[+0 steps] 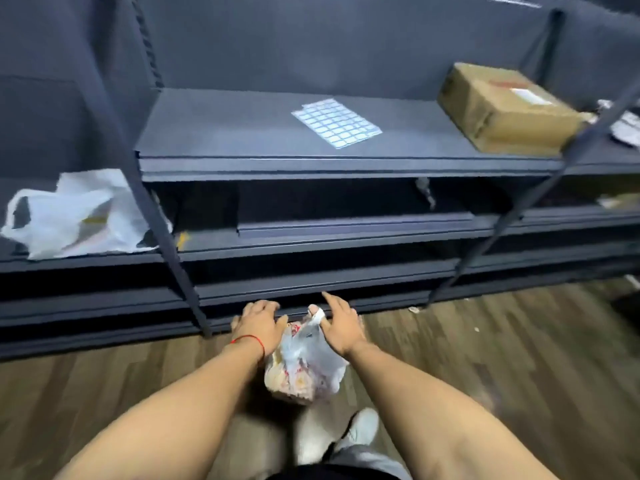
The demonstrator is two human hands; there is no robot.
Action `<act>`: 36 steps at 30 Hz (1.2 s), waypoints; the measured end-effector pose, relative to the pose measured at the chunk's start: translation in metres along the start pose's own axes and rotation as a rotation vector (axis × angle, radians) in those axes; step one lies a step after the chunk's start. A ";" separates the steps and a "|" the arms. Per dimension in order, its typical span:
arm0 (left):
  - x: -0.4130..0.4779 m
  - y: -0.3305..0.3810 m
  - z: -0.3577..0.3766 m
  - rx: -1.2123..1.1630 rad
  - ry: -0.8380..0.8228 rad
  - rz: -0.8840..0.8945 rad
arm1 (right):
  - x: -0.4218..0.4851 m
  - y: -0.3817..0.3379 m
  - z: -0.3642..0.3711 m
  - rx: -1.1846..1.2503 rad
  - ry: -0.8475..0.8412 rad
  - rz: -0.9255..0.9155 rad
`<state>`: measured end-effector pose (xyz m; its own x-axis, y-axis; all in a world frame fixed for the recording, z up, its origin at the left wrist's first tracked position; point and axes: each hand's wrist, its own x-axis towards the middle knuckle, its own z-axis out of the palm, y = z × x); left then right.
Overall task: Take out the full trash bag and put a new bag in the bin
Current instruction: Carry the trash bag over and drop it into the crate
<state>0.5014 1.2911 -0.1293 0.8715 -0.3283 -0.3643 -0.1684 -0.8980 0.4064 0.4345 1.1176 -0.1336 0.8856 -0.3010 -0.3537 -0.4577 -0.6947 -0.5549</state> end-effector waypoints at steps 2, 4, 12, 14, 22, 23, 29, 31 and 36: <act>0.013 0.039 0.008 0.024 -0.046 0.106 | -0.008 0.029 -0.021 0.055 0.079 0.090; 0.022 0.080 0.018 0.057 -0.083 0.213 | -0.018 0.058 -0.046 0.104 0.152 0.174; 0.044 0.243 0.059 0.225 -0.209 0.550 | -0.065 0.167 -0.133 0.212 0.386 0.428; 0.045 0.288 0.075 0.272 -0.226 0.617 | -0.077 0.198 -0.152 0.226 0.431 0.484; 0.047 0.451 0.145 0.418 -0.326 0.849 | -0.101 0.312 -0.229 0.344 0.599 0.638; 0.049 0.470 0.155 0.434 -0.327 0.877 | -0.103 0.327 -0.239 0.368 0.620 0.651; 0.050 0.569 0.205 0.480 -0.366 0.975 | -0.124 0.404 -0.283 0.419 0.667 0.761; 0.048 0.593 0.218 0.495 -0.378 0.997 | -0.131 0.424 -0.295 0.434 0.688 0.791; 0.049 0.651 0.249 0.505 -0.430 1.047 | -0.128 0.468 -0.326 0.446 0.713 0.839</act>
<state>0.3201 0.6171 -0.0915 0.0045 -0.9395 -0.3425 -0.9341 -0.1263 0.3340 0.1330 0.6178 -0.1024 0.0754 -0.9474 -0.3111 -0.7781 0.1392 -0.6126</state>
